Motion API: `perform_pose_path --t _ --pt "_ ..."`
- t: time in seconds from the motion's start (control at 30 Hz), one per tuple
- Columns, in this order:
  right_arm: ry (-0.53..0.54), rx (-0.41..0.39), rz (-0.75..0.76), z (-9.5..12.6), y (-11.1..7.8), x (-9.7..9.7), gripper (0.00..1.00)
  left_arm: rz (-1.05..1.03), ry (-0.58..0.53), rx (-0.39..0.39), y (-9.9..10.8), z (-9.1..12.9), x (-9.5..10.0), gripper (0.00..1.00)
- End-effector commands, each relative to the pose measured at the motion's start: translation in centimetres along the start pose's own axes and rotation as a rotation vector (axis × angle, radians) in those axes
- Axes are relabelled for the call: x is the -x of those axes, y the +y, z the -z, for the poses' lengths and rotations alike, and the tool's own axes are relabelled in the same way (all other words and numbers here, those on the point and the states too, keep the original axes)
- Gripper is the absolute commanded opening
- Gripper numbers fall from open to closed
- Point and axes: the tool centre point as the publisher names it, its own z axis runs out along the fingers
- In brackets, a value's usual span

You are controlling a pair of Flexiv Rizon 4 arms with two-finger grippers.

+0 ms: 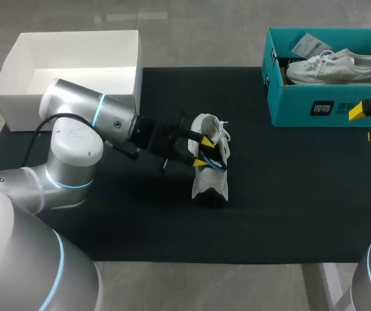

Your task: Take the shoe out of the shoebox, open the shoe tongue, remove and reinsert the insole, then place the shoe into the shoebox

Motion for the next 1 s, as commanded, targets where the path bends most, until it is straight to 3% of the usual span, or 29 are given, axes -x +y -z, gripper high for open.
perform_pose_path --t 0.03,0.23,0.57,1.0 --pt "-0.002 0.0 -0.001 0.0 0.0 0.0 1.0 -0.01 0.011 0.006 -1.3 0.2 0.2 0.25" --pt "-0.002 0.0 -0.001 0.0 0.0 0.0 1.0 -0.017 0.056 0.004 -1.1 -1.1 0.0 0.0" --pt "-0.002 0.0 -0.001 0.0 0.0 0.0 1.0 -0.057 0.117 0.087 0.3 -1.8 -0.5 0.0" --pt "-0.002 0.0 -0.001 0.0 0.0 0.0 1.0 -0.084 0.079 0.152 2.3 -0.7 -0.8 0.0"
